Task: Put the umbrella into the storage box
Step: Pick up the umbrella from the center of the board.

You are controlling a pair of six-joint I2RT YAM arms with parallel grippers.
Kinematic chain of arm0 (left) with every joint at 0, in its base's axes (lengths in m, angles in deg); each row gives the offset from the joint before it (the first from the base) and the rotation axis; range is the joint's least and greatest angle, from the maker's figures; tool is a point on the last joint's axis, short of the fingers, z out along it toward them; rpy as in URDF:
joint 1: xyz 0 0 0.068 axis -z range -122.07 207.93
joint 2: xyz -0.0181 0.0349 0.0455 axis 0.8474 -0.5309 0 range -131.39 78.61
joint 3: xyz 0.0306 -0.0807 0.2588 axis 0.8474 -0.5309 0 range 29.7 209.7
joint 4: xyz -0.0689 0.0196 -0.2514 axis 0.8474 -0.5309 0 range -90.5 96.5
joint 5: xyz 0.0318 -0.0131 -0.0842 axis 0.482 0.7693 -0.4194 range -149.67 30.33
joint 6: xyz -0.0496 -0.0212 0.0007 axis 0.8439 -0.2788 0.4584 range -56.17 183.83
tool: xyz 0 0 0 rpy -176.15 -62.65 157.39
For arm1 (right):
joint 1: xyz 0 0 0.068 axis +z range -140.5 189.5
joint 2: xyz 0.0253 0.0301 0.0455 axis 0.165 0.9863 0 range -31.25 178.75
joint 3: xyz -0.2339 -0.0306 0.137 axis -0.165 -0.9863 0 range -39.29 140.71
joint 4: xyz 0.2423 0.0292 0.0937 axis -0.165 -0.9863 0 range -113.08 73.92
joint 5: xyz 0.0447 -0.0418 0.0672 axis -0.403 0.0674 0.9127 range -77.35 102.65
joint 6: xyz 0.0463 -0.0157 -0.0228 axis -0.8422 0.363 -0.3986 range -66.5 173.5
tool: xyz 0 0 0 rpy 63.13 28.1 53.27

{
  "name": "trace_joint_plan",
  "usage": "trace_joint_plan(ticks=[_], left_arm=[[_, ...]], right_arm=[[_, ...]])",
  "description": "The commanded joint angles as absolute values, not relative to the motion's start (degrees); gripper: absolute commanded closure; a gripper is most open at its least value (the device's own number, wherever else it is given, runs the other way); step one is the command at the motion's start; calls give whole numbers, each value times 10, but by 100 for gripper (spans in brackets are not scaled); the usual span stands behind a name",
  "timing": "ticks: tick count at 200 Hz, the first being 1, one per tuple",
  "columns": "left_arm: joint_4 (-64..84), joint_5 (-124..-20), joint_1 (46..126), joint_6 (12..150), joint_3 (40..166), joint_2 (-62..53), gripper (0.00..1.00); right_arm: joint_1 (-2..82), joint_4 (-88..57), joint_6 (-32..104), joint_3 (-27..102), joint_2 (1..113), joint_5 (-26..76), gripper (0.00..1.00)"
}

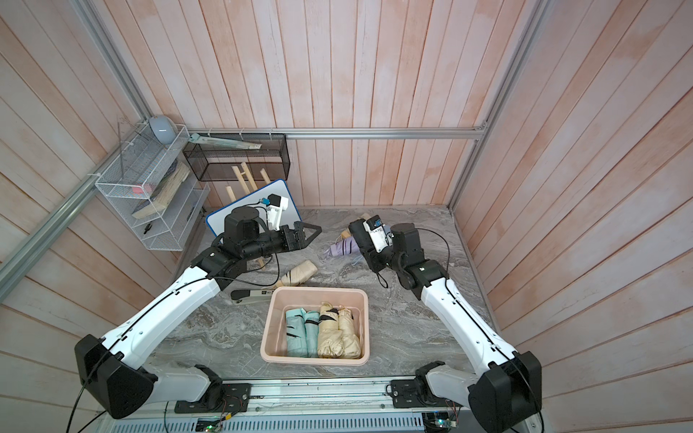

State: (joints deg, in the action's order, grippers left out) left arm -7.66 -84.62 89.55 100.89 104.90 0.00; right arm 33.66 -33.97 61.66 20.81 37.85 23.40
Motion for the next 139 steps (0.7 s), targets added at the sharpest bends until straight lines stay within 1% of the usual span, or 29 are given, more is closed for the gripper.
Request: trace_joint_plan(ticks=[1, 36, 78, 100, 122, 139], left_arm=[[-98, -882, 903, 989, 1081, -16, 0], [-115, -900, 903, 981, 1093, -29, 0], [-147, -902, 903, 984, 1096, -41, 0], [-150, -923, 903, 985, 1096, -48, 0], [-143, -944, 902, 985, 1092, -51, 7], [-133, -955, 899, 989, 1085, -51, 15]], right_arm=[[364, -340, 655, 244, 363, 229, 71], [413, -343, 676, 258, 368, 239, 71], [451, -342, 692, 273, 373, 239, 70], [469, -342, 707, 275, 374, 243, 70], [484, -342, 714, 276, 377, 244, 70], [492, -343, 717, 279, 380, 241, 70]])
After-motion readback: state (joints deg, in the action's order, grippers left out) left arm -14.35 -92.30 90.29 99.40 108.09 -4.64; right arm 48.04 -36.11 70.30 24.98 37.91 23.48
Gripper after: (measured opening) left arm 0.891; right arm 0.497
